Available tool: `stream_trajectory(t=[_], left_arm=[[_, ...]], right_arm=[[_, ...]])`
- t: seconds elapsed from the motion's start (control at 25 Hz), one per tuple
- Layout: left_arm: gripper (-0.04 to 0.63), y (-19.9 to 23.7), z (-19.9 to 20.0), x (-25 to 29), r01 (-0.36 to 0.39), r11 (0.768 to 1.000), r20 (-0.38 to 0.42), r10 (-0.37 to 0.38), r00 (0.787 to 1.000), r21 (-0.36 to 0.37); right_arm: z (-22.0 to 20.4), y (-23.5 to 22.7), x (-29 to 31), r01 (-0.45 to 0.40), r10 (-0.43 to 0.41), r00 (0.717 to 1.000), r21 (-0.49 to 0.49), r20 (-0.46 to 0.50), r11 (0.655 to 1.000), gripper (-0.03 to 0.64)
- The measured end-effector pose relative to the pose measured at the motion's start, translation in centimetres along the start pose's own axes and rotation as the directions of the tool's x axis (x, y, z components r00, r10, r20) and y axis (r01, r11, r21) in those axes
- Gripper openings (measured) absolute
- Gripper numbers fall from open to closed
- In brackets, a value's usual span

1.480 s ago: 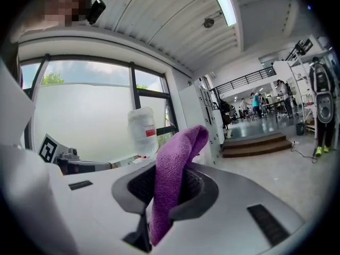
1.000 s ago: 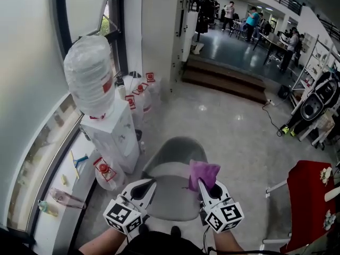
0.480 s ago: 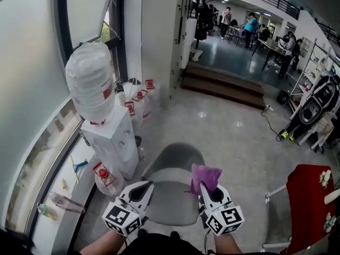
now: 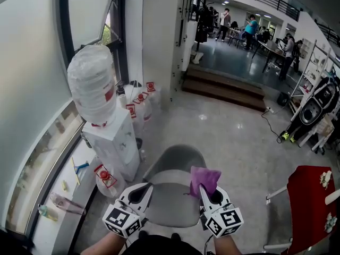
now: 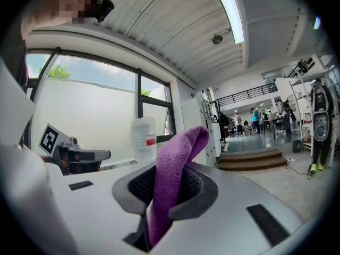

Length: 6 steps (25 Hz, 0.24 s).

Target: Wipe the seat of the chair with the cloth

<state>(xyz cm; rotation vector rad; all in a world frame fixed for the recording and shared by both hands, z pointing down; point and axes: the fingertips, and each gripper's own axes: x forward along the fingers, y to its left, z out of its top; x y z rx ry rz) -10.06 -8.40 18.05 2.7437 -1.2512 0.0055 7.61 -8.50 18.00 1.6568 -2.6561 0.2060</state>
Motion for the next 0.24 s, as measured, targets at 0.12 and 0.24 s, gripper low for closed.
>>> stream_trajectory(t=[0.12,0.24], left_arm=[[0.007,0.06,0.15,-0.22,0.002,1.0,0.0,-0.002,1.0,0.0],[0.006,0.14,0.32,-0.41,0.004,1.0,0.005,-0.004,1.0,0.001]], right_arm=[[0.18,0.25,0.01,-0.001,0.001,1.0,0.0,-0.001,1.0,0.06],[0.37,0.49,0.07,-0.002,0.002,1.0,-0.004,0.003,1.0,0.06]])
